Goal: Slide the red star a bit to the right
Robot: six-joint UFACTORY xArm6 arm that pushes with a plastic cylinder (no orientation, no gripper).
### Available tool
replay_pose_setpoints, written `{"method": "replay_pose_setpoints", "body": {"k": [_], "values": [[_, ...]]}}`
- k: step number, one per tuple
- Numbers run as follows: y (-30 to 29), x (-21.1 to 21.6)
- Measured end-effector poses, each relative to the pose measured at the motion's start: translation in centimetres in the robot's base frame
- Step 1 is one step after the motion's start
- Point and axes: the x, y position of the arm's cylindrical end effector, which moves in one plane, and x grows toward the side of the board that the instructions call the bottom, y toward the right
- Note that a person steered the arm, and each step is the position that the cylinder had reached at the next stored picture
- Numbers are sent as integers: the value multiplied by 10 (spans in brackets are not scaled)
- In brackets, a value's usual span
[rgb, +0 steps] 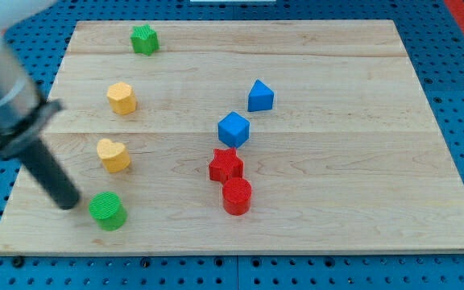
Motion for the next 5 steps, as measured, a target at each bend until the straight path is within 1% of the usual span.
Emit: {"method": "replay_pose_setpoints", "body": {"k": [1, 2, 4, 5], "values": [[33, -15], [41, -30], [133, -30], [156, -33]]}}
